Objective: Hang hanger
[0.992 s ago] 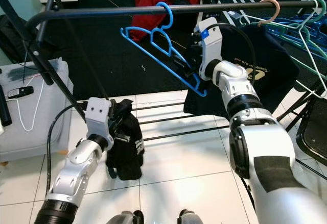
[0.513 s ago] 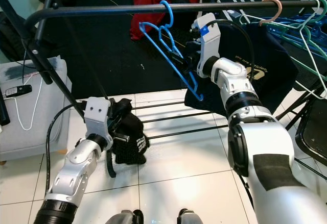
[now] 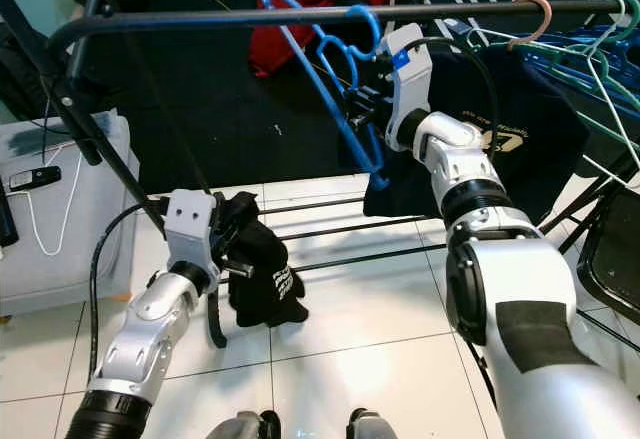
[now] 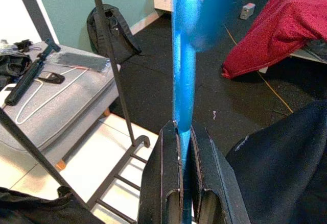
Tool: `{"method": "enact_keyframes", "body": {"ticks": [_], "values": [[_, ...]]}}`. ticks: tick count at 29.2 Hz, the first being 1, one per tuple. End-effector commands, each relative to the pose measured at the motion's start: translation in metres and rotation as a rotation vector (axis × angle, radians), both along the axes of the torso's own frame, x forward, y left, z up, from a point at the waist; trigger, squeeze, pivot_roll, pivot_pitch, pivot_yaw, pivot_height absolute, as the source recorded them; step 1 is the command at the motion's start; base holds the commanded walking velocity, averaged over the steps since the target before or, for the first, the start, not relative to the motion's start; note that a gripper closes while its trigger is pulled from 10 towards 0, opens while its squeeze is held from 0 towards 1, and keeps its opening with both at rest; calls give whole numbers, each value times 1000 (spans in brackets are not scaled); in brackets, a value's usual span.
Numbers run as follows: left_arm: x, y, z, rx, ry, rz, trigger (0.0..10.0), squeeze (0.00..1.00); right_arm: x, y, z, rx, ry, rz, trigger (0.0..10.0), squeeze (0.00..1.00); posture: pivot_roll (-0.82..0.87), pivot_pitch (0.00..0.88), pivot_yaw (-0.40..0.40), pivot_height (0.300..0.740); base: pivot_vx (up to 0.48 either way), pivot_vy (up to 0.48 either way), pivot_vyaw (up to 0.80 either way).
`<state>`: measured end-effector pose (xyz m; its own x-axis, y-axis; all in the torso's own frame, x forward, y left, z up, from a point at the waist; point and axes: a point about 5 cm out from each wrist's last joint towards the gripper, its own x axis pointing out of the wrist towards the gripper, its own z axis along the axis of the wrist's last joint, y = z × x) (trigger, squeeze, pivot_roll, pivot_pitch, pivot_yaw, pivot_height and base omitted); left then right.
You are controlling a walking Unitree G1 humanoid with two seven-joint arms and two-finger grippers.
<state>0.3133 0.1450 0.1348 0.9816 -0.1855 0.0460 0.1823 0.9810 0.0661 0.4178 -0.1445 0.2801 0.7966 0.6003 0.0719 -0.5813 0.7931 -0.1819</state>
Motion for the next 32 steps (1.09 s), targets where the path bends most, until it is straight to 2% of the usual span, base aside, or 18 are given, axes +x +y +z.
{"method": "enact_keyframes", "body": {"ticks": [1,13,16,25,32], "values": [[0,3,0,7,4,5,10000,0,0,1,4,3,-11,4,0,0,-34,264,-47,740,0,0,0],[4,0,2,6,-6,-3,10000,0,0,-3,6,-42,-33,-16,0,0,-43,245,-47,740,0,0,0],[3,-3,3,4,-11,-5,10000,0,-1,-4,7,-69,-73,-20,0,0,-44,239,-46,740,0,0,0],[1,-7,1,0,-6,-22,10000,0,-5,-2,2,-64,-131,33,0,0,-53,223,-16,740,0,0,0],[7,-14,3,1,-11,-53,10000,0,-8,-3,-16,-66,-69,61,0,0,-58,204,-1,740,0,0,0]]}}
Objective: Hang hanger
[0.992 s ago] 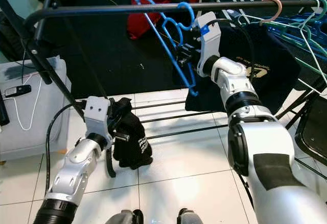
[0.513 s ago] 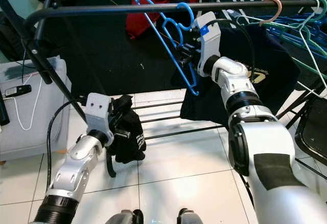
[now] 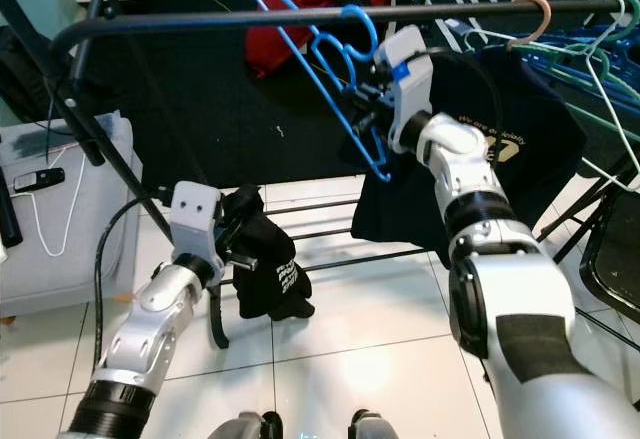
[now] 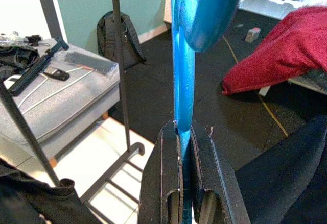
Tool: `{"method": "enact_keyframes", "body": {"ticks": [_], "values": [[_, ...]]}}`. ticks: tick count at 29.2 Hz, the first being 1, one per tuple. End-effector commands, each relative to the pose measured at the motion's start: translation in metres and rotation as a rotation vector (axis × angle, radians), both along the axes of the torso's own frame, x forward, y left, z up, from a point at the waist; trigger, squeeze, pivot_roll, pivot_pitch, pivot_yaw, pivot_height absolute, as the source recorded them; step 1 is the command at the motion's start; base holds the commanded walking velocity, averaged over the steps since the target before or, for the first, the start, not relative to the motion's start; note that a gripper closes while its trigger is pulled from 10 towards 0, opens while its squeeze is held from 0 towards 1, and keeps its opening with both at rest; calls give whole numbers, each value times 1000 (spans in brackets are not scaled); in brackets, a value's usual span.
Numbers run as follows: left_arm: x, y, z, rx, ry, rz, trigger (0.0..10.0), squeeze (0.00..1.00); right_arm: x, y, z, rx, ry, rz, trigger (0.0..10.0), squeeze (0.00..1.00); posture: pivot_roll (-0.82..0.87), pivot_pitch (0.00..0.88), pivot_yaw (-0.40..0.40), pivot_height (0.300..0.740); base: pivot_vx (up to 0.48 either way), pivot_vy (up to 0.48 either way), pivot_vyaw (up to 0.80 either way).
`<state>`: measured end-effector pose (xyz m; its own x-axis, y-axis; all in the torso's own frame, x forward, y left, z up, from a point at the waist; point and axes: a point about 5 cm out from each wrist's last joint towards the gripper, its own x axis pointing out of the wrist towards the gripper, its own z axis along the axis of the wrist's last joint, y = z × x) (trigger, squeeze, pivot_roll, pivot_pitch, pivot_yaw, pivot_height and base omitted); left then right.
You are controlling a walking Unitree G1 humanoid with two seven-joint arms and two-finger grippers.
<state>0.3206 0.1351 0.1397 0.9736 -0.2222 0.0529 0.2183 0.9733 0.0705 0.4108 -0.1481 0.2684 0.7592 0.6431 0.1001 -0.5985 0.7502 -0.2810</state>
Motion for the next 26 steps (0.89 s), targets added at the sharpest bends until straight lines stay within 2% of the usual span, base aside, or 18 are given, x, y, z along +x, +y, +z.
{"method": "enact_keyframes", "body": {"ticks": [1,6,11,19,22,26], "values": [[0,-5,-1,-1,-7,-23,10000,0,-2,1,-13,-18,54,25,0,0,-58,195,1,740,0,0,0],[1,-7,-1,5,-12,-32,10000,0,-6,2,-29,-54,103,61,0,0,-59,187,1,740,0,0,0],[1,-7,-1,6,-13,-35,10000,0,-6,-1,-34,-51,120,48,0,0,-56,173,2,740,0,0,0],[2,-8,1,6,-22,-37,10000,0,-5,0,-13,-47,36,24,0,0,-56,162,2,740,0,0,0],[3,-8,1,3,-24,-41,10000,0,0,-7,-4,-18,46,-57,0,0,-57,166,5,740,0,0,0],[3,-9,1,3,-24,-46,10000,0,3,-12,1,4,64,-100,0,0,-57,171,6,740,0,0,0]]}}
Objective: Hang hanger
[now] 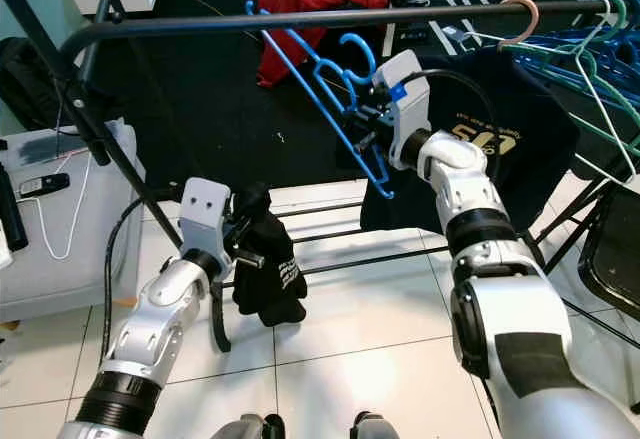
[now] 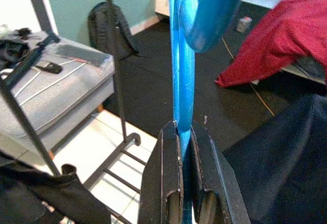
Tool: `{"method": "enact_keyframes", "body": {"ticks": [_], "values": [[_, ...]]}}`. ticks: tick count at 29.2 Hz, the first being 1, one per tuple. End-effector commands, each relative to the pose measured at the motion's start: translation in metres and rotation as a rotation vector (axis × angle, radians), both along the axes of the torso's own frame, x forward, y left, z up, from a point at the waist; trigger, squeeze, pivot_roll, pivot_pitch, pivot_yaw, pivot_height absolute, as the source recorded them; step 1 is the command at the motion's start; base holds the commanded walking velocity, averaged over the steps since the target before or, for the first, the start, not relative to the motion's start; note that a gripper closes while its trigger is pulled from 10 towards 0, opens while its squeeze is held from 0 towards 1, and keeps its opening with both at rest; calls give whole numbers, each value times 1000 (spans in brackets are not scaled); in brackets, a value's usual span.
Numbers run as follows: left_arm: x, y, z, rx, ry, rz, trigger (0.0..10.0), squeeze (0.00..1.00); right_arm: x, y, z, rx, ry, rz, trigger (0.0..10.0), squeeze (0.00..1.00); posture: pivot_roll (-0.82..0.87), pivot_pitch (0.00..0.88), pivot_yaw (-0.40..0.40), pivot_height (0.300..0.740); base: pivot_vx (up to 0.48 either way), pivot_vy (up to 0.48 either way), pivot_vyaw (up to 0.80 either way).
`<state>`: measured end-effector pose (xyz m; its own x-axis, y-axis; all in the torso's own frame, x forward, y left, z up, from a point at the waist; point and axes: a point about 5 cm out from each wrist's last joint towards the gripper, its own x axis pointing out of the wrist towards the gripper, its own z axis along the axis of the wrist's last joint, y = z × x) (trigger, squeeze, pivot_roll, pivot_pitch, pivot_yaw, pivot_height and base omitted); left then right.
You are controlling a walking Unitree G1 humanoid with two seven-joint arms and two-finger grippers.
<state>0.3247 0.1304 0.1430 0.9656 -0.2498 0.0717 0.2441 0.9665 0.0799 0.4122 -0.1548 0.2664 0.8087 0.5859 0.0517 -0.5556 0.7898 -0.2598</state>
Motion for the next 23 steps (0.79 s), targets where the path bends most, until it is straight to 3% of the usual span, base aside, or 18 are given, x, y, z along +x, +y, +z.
{"method": "enact_keyframes", "body": {"ticks": [1,7,12,23], "values": [[-1,-4,-2,-2,-4,-18,10000,0,1,-5,3,15,11,-27,0,0,-57,171,6,740,0,0,0],[-1,-5,-2,-1,-2,-24,10000,0,5,-12,9,51,49,-81,0,0,-54,181,1,740,0,0,0],[-3,-3,-2,0,1,-25,10000,0,9,-23,30,107,71,-169,0,0,-45,207,-11,740,0,0,0],[-12,3,-6,-1,12,-7,10000,0,11,-22,48,86,68,-204,0,0,-36,251,-41,740,0,0,0]]}}
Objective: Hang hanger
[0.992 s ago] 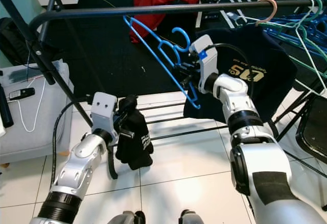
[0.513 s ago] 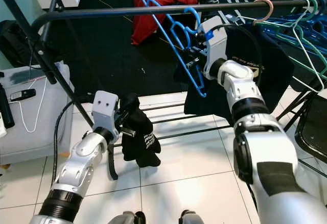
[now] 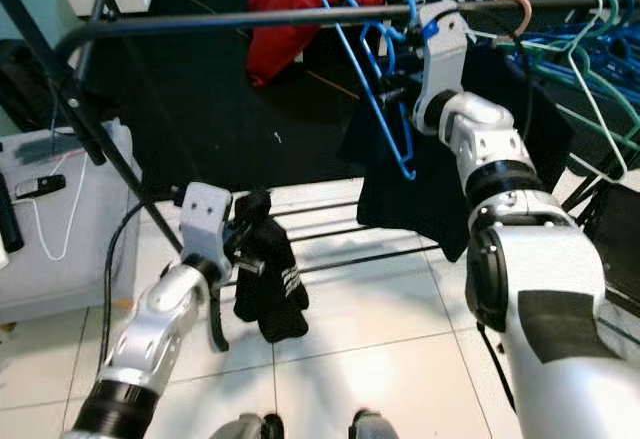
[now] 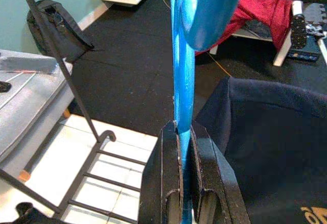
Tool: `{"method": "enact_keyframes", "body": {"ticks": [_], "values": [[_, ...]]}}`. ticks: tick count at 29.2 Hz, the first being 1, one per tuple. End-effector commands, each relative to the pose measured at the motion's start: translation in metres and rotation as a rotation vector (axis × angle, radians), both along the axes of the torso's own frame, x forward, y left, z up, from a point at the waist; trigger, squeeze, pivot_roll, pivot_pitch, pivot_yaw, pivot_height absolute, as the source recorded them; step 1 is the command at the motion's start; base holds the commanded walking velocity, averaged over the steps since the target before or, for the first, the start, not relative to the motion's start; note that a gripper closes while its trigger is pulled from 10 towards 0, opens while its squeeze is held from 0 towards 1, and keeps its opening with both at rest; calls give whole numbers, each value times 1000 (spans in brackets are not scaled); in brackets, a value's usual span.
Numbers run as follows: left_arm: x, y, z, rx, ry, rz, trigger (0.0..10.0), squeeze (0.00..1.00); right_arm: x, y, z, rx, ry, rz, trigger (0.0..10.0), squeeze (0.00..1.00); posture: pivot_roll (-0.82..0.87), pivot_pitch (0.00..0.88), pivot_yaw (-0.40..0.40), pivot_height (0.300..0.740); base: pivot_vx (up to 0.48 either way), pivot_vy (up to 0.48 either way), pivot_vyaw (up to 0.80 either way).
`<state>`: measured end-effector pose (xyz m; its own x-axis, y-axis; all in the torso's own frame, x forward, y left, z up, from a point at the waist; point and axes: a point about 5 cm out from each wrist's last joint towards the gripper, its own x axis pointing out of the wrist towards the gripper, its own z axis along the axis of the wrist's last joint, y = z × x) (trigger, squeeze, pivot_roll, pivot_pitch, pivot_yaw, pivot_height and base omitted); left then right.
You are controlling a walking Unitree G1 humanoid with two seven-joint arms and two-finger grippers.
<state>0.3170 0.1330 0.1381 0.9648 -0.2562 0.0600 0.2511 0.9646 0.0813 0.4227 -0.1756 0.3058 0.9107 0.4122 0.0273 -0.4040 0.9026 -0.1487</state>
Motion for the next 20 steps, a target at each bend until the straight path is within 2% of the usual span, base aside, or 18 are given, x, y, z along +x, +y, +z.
{"method": "enact_keyframes", "body": {"ticks": [1,7,12,20], "values": [[-4,1,-1,-5,1,-1,10000,0,0,-1,9,-1,-10,-7,0,0,-36,251,-41,740,0,0,0],[-9,3,-2,-5,9,10,10000,0,0,0,11,-5,-1,-16,0,0,-24,274,-55,740,0,0,0],[-18,8,-7,3,32,18,10000,0,1,-1,7,30,44,-36,0,0,-15,301,-60,740,0,0,0],[-22,9,-7,8,42,17,10000,0,2,-3,7,58,50,-71,0,0,-7,316,-63,740,0,0,0]]}}
